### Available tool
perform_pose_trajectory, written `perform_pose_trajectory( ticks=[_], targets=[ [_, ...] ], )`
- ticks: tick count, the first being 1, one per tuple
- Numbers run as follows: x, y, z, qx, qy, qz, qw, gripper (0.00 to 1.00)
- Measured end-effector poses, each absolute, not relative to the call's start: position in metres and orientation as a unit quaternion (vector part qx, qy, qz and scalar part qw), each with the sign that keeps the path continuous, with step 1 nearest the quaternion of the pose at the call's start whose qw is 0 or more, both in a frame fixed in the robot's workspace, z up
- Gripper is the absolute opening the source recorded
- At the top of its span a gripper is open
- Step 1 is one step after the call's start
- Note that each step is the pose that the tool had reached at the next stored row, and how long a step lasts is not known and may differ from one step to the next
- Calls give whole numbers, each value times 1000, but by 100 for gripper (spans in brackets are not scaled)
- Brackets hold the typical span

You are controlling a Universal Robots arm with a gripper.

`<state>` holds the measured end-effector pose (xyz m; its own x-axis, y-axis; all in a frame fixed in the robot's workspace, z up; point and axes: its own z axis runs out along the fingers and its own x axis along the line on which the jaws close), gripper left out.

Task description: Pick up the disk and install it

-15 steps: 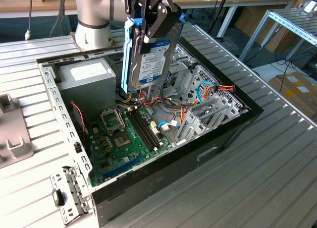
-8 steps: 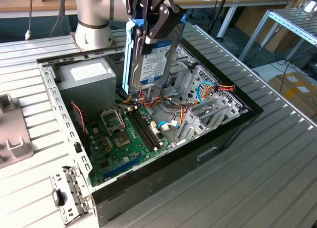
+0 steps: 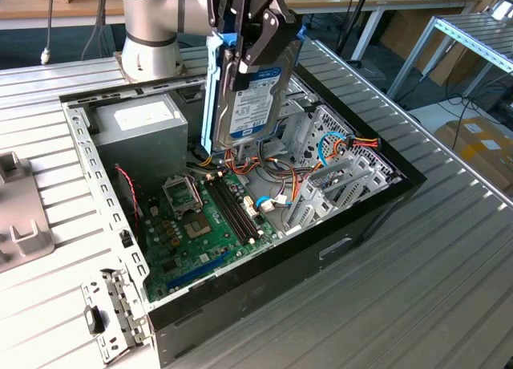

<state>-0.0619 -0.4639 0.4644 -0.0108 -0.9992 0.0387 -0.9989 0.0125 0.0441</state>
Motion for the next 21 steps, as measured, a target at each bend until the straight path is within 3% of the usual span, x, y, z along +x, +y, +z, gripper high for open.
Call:
perform_pose_trajectory(
  ticks=[21],
  targets=[
    [-57,-473,464,703,-711,-1,31,37]
  ],
)
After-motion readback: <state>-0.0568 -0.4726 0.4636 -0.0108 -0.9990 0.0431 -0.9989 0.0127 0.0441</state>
